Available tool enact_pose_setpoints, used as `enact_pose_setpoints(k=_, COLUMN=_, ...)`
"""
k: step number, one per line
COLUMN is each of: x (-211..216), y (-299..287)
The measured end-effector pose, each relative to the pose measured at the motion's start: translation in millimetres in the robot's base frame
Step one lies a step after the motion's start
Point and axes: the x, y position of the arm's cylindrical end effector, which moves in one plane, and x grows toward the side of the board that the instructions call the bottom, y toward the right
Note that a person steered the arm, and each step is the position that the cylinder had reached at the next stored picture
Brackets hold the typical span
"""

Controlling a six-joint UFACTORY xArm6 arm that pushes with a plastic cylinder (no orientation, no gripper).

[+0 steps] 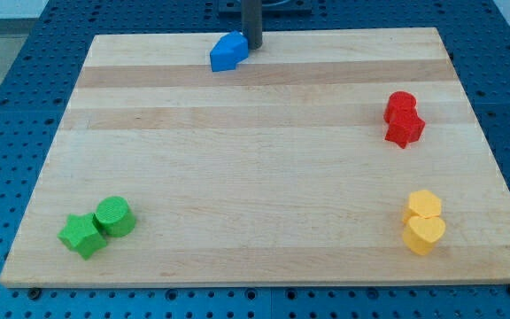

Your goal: Slide blue cube along with blue triangle slightly left

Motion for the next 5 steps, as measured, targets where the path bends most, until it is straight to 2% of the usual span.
enact_pose_setpoints(k=5, x=28, y=-14)
